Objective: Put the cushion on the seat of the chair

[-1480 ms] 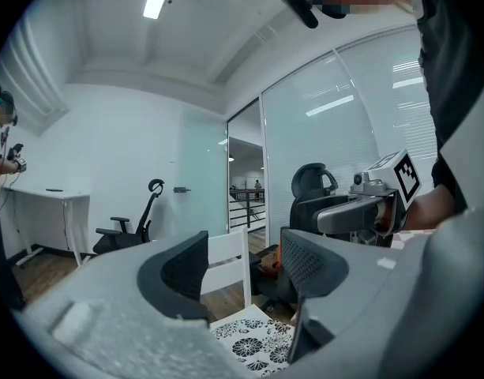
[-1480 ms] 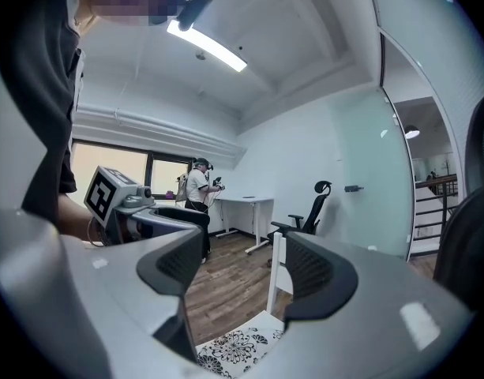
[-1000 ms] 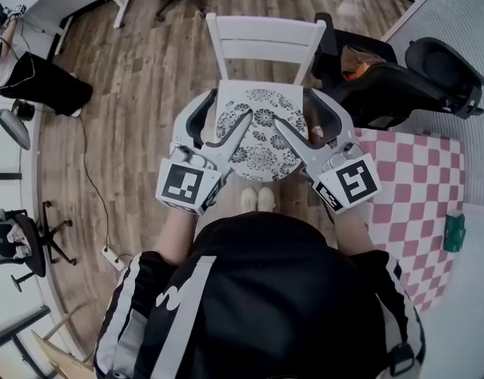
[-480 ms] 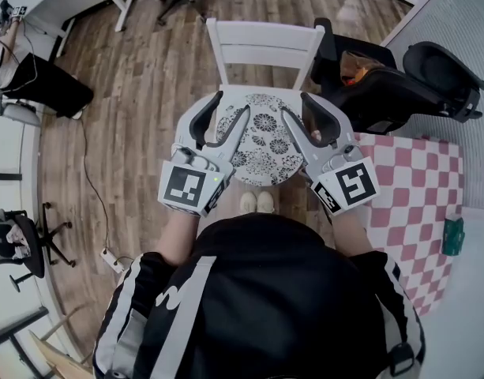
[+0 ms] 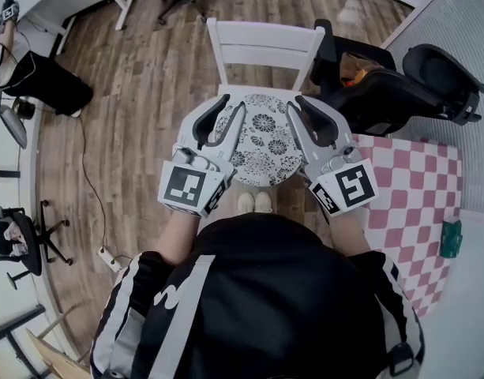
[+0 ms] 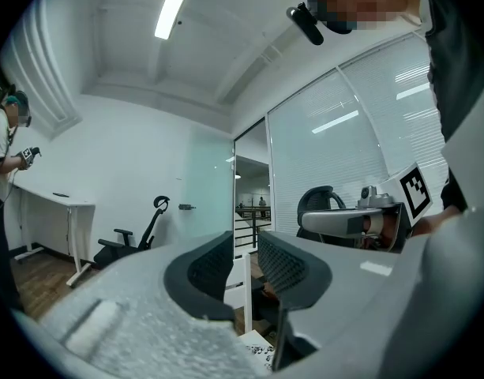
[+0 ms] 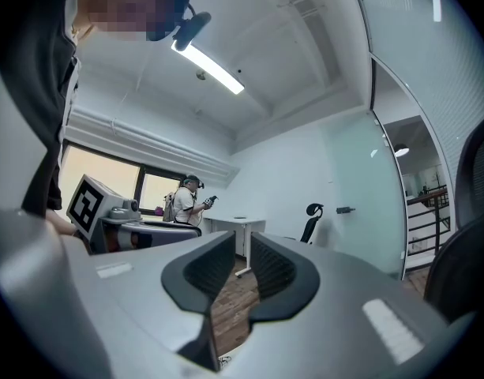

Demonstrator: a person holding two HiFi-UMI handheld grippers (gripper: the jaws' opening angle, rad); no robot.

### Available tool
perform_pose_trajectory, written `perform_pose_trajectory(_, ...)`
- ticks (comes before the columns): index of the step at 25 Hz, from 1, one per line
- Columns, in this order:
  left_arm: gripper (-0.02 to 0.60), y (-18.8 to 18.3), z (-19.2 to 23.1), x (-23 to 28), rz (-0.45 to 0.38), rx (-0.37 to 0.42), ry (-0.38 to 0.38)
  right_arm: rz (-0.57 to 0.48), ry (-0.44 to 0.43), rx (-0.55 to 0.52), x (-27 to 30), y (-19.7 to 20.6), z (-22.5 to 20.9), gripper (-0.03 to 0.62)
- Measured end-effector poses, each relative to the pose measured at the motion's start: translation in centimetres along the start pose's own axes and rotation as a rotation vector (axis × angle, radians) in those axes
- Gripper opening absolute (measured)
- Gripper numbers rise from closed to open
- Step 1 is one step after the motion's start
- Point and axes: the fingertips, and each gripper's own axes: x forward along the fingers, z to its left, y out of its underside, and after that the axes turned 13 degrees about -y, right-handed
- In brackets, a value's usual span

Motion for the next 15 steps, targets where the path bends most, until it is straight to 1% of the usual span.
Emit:
perform_pose_trajectory(4,0.063,-0.48,-0.13,-0.04,0.004,-0.002,-0.014,-0.011,0.011,0.0,-0.1,-0.13,-0.06,0.034)
perform_pose_trajectory(10,0.03,-0.44,0.01,-0.18,0.002,-0.01,-0.034,-0.019,0.016,0.008,-0.09,-0.05,-0.03,0.016)
perform_pose_trajectory(12,0.002,-0.51,0.06,-0.23,-0.003,-0.015,-0.033,-0.017,0.014,0.01,0.08,0.06,0.05,0.011)
perform_pose_trajectory(15,0.0,-0.48,0.02,-0.24,-0.001,-0.016,-0.032,-0.012,0.014,0.014,0.3,0.33,0.22,0.002)
